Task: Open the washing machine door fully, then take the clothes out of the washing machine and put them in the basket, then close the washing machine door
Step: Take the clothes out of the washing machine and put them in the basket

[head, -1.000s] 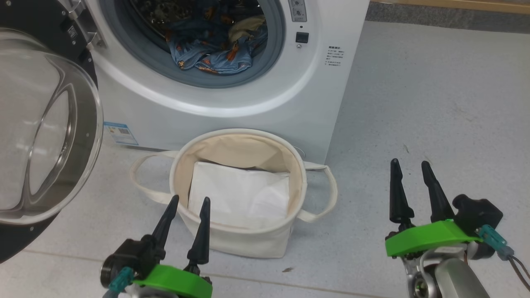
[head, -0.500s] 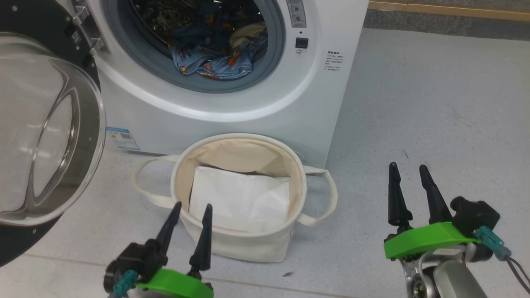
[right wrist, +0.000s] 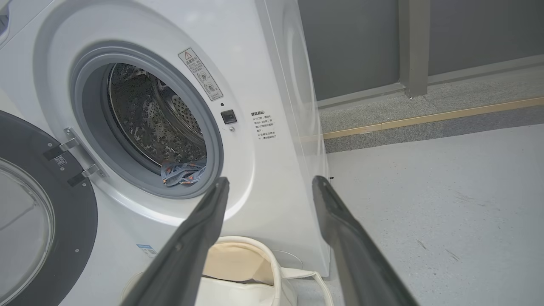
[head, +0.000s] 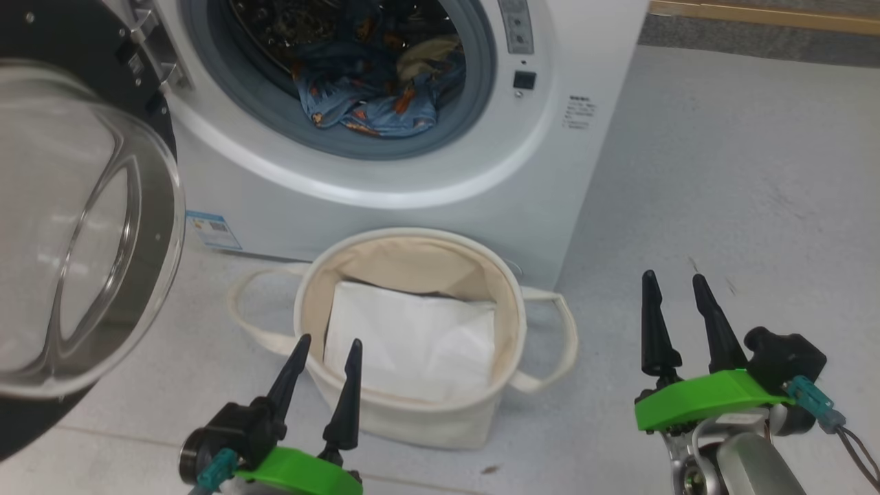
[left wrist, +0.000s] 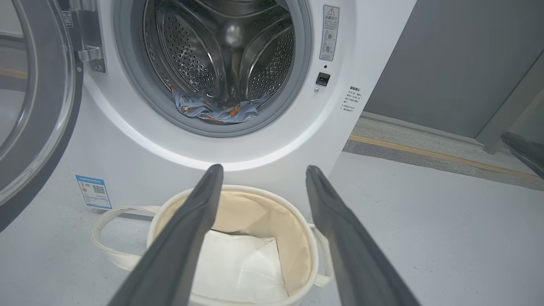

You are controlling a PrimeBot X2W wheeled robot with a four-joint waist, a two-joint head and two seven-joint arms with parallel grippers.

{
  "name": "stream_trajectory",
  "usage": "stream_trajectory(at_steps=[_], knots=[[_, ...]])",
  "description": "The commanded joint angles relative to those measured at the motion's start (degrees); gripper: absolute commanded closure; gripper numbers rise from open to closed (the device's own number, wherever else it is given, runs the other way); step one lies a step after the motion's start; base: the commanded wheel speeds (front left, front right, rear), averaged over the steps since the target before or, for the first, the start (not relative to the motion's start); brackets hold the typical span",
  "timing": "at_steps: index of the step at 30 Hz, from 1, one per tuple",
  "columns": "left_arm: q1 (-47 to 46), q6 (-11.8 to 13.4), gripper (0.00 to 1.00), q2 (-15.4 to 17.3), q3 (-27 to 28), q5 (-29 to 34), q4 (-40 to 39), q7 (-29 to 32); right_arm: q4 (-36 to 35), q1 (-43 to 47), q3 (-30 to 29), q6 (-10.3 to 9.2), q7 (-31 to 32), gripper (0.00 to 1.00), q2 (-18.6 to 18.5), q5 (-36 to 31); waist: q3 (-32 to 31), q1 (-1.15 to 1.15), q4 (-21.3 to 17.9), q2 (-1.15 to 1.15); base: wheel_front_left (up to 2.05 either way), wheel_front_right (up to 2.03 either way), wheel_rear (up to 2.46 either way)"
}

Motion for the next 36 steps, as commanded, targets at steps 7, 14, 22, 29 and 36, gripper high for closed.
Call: stream_trajectory(at_steps=[7,14,22,29,36], knots=[[-2.7,-0.3,0.0,0.0,0.0,1.8,-2.9,-0.7,-1.9,-1.9,1.2,0.02,-0.7,0.0,0.2,0.4,0.6,0.0,0.2,0.0,1.95,-2.16,0.21],[-2.6,-0.8,0.0,0.0,-0.3,3.1,-4.5,-0.7,-2.2,-2.1,1.7,0.02,-0.7,0.0,0.2,0.5,1.5,0.0,0.3,0.0,1.3,-1.3,0.0],[-3.2,-0.4,0.0,0.0,0.3,3.7,-5.2,-0.7,-3.2,-2.4,2.5,0.02,-0.7,0.0,0.2,0.1,3.4,0.0,0.3,0.0,0.39,-0.39,0.0],[-5.2,0.0,0.0,0.0,1.2,4.6,-4.6,-0.7,-4.4,-3.2,3.9,0.02,-0.7,0.0,0.2,-0.5,6.6,0.0,-1.2,0.0,0.0,0.0,0.0],[-11.5,0.6,0.0,0.8,3.0,7.6,-2.9,-0.7,-4.9,-4.5,7.6,0.02,-0.7,0.0,0.2,-0.2,13.2,0.0,-4.4,0.0,0.0,0.0,0.0]])
